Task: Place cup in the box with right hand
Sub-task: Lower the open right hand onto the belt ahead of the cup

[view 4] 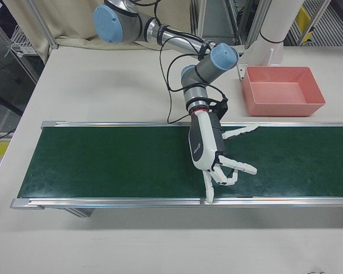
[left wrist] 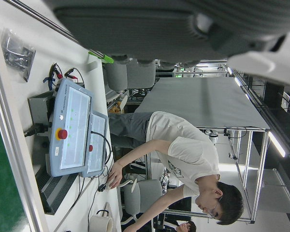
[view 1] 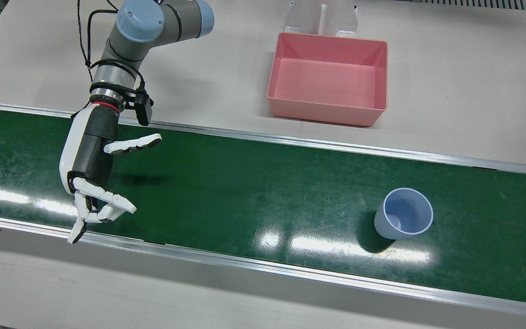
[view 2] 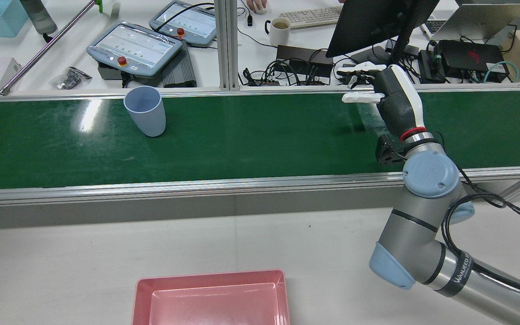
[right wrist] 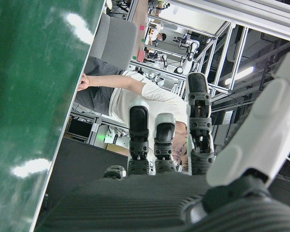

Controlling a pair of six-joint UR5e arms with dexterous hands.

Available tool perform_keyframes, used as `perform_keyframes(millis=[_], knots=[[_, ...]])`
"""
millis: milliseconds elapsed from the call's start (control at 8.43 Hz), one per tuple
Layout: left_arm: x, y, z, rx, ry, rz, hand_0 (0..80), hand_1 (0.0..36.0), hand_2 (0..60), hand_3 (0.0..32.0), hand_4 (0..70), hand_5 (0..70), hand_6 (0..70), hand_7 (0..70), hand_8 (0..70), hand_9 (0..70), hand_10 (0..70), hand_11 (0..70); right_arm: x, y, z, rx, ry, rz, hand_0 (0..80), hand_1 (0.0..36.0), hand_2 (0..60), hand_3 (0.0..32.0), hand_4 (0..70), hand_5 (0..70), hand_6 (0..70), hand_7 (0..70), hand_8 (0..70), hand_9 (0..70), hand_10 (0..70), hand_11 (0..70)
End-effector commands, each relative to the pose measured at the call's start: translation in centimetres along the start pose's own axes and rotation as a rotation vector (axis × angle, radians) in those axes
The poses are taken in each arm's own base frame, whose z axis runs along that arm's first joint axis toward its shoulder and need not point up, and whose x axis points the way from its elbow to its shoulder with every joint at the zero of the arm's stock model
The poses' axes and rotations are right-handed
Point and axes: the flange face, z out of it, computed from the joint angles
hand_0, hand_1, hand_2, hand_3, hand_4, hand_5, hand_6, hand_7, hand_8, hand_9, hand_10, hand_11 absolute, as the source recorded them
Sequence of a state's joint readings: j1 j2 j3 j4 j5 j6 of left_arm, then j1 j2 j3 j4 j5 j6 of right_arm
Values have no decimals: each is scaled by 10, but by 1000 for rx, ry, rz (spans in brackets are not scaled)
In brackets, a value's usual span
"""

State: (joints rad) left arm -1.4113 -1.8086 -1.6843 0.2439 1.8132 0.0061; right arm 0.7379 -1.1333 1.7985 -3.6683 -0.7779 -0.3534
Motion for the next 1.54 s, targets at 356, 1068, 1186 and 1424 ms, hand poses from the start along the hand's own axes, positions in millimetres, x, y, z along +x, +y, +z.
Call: perform_keyframes(millis=[356,1068,1186,1424], knots=[[0,0,0,0,0,0,0,0,0,0,0,0,0,0,0,0,0,0,25,41,23,-30,4,-34,452,0,0,0,483,21,282,700,310,554,45,60],[0,0,0,0,0,0,0,0,0,0,0,0,0,0,0,0,0,0,56,42,2,-31,46,-40,443,0,0,64,341,25,274,700,295,538,38,52],[0,0,0,0,0,0,0,0,0,0,0,0,0,0,0,0,0,0,57,40,1,-29,48,-41,439,0,0,76,328,25,273,700,295,539,41,57],[0,1,0,-1,0,0,0,0,0,0,0,0,0,0,0,0,0,0,56,36,0,-25,47,-44,441,0,0,86,315,26,273,700,293,536,43,60]])
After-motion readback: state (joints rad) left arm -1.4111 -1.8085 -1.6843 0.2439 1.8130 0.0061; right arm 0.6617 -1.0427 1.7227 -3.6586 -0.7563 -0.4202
